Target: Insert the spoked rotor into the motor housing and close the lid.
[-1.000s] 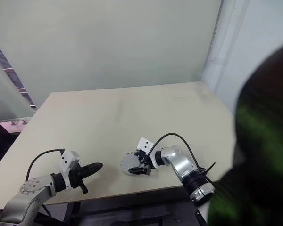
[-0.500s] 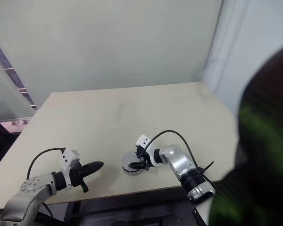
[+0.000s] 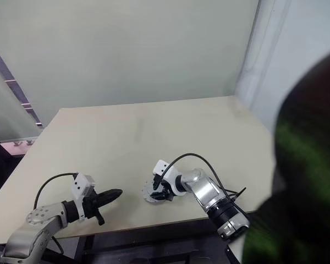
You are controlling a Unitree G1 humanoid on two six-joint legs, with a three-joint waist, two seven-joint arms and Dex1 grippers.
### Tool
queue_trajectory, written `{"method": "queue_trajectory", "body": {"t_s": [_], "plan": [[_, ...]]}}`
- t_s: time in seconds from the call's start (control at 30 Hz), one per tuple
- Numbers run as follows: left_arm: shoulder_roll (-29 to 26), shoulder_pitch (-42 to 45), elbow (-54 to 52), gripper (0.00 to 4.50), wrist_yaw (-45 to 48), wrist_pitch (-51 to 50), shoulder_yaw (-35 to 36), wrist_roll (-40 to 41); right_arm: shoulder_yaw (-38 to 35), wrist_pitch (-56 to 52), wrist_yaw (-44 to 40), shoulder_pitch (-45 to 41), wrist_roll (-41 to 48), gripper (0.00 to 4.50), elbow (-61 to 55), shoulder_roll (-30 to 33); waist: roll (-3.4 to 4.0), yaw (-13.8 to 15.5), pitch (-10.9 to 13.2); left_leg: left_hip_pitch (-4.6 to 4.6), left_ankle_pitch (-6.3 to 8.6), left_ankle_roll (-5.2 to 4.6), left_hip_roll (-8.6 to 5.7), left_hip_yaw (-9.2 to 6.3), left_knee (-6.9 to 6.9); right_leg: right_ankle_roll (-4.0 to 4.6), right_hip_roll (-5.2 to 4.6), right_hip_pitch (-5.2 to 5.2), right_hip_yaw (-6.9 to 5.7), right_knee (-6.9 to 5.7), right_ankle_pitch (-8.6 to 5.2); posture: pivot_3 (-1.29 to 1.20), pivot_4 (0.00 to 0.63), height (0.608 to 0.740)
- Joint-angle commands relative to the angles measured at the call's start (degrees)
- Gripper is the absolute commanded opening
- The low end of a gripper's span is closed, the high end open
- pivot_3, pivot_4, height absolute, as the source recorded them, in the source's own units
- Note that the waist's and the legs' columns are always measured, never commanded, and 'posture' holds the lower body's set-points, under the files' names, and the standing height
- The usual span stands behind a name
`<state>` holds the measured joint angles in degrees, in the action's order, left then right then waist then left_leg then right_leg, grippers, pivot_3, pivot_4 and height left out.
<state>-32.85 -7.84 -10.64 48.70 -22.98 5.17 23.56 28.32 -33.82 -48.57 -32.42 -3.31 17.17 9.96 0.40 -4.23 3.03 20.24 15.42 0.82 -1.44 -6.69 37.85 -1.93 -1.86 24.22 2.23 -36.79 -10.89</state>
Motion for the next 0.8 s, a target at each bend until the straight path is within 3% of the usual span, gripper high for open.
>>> {"method": "queue_trajectory", "body": {"t_s": [0.03, 0.23, 0.8], "plan": [[0.1, 1.1, -0.7, 0.0, 0.2, 1.3, 0.1, 0.3, -1.2, -4.6, 1.9, 0.1, 0.2, 3.22, -0.9, -0.4, 0.0, 0.0, 0.0, -0.03, 0.0, 0.0, 0.0, 0.0, 0.0, 0.0, 0.0, -0.03, 0.0, 0.0, 0.0, 0.0, 0.0, 0.74], [0.5, 0.8, -0.4, 0.0, 0.3, 1.9, 0.0, 0.2, -2.9, -11.3, 4.4, 0.0, 1.7, 3.22, -3.6, -1.4, 0.0, 0.1, 0.0, -0.09, 0.0, 0.0, 0.0, 0.0, -0.01, 0.0, 0.0, -0.07, 0.0, 0.0, 0.0, 0.0, 0.0, 0.74], [1.2, 1.3, 0.3, 0.0, 0.2, 2.3, -0.5, -0.1, 4.6, -16.3, 9.8, -0.1, -1.7, 3.22, -3.0, -1.3, 0.02, 0.1, 0.0, -0.45, 0.01, 0.02, 0.0, 0.0, -0.04, 0.1, -0.03, -0.4, -0.01, 0.03, -0.08, 0.0, 0.0, 0.74]]}}
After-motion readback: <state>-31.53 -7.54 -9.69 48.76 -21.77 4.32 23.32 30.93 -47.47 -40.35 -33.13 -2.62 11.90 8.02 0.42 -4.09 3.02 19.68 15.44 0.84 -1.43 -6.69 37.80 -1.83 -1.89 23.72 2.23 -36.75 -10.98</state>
